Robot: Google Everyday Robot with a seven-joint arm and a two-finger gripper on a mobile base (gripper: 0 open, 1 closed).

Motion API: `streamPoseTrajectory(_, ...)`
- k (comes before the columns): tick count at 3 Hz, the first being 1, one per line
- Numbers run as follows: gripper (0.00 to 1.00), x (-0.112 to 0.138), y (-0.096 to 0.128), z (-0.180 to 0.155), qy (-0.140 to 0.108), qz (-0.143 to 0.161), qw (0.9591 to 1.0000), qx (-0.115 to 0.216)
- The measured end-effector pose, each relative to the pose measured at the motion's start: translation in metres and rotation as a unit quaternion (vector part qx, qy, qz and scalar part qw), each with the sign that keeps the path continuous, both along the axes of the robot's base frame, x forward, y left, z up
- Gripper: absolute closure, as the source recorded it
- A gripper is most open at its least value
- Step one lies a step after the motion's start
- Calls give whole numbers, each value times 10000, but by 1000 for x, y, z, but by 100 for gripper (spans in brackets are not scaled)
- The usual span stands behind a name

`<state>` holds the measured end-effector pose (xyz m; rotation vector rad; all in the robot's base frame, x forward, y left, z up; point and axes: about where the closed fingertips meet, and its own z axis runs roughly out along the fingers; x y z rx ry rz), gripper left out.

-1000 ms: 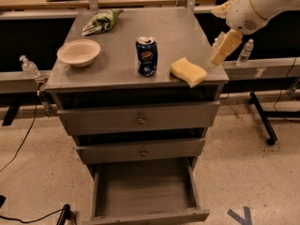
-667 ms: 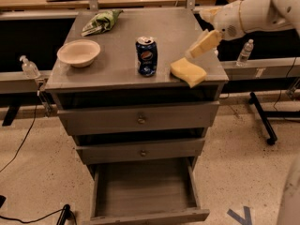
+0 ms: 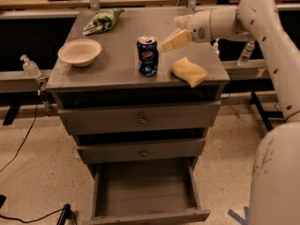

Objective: Place pepsi can into bottom drawer

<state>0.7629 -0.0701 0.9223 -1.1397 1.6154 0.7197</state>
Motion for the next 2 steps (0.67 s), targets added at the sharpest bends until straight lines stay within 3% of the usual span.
streamPoseTrajectory(2,0,-5,42,-40,360,201,9983,-418)
